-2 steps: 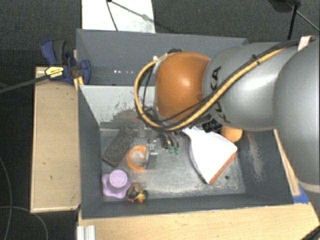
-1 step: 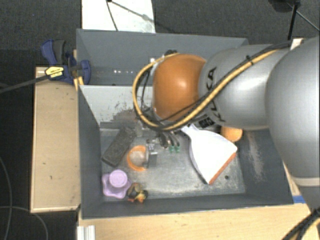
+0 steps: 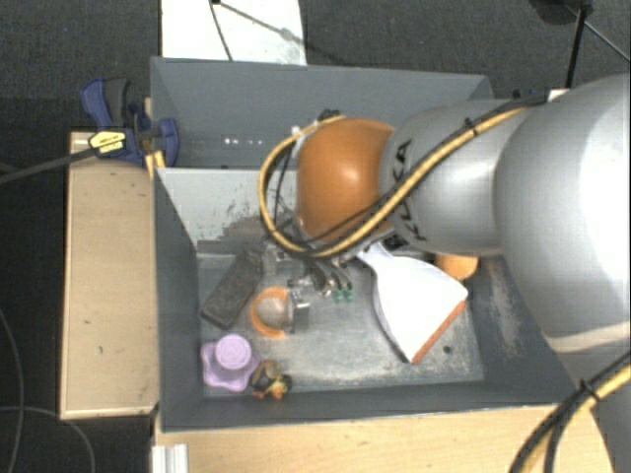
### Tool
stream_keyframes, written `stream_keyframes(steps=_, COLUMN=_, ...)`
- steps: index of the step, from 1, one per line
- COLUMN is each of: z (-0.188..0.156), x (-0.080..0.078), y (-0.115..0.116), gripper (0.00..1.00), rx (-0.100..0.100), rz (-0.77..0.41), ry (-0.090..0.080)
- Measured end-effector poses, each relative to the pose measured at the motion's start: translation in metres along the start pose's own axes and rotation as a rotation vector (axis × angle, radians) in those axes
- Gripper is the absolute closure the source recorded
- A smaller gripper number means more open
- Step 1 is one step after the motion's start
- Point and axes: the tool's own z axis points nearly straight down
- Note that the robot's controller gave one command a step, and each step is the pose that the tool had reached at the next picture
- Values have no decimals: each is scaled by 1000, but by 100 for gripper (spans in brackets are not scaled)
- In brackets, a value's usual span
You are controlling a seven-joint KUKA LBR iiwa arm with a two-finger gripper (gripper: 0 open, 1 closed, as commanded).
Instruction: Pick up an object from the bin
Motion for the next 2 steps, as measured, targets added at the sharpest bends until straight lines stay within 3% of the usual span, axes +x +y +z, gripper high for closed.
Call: stream_keyframes(steps=2, z=10, x=-4, y=-1, gripper=0, rx=0, rz=13, ry=1)
